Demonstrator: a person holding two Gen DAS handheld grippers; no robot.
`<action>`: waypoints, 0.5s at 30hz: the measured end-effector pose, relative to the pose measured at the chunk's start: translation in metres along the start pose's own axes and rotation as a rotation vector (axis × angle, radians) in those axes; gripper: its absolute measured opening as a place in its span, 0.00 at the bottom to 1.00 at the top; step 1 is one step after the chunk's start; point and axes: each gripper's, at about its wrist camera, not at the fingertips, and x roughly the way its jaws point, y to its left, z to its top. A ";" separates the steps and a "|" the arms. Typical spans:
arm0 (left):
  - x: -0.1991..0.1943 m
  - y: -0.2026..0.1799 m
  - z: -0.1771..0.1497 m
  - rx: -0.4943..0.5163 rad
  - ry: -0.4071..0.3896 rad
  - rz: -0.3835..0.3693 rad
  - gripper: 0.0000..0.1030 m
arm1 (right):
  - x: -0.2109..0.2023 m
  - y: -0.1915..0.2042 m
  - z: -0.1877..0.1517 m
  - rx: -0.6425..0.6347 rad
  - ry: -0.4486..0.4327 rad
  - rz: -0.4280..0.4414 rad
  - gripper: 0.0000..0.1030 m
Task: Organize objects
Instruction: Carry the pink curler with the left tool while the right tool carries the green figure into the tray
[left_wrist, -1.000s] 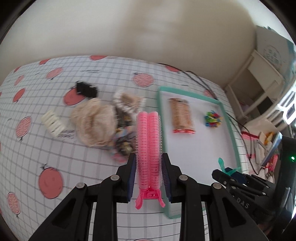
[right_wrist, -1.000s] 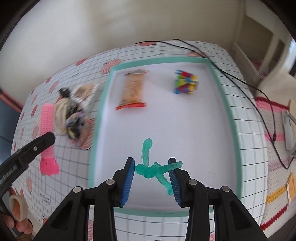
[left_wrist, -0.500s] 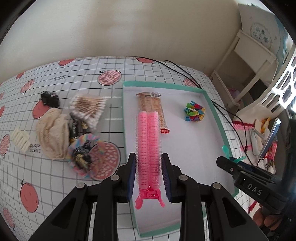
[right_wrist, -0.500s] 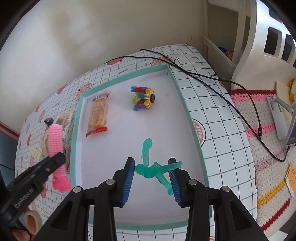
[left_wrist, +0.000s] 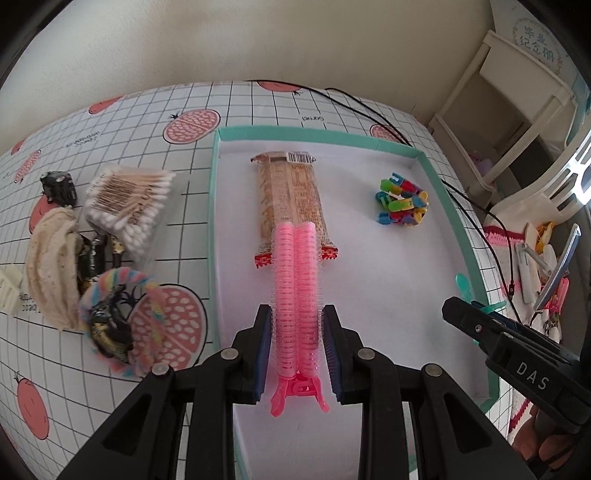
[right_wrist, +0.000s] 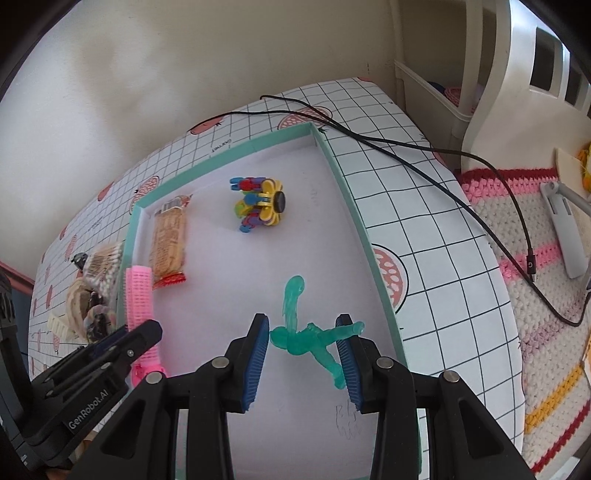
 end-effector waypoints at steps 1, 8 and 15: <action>0.002 0.000 0.000 0.002 0.002 0.001 0.27 | 0.001 -0.001 0.000 0.004 0.001 0.001 0.39; 0.006 0.001 0.002 0.004 0.004 -0.003 0.27 | 0.008 -0.001 0.001 0.007 0.010 -0.003 0.39; 0.009 -0.001 0.003 0.007 0.008 -0.001 0.27 | 0.016 0.000 0.000 -0.006 0.028 -0.024 0.39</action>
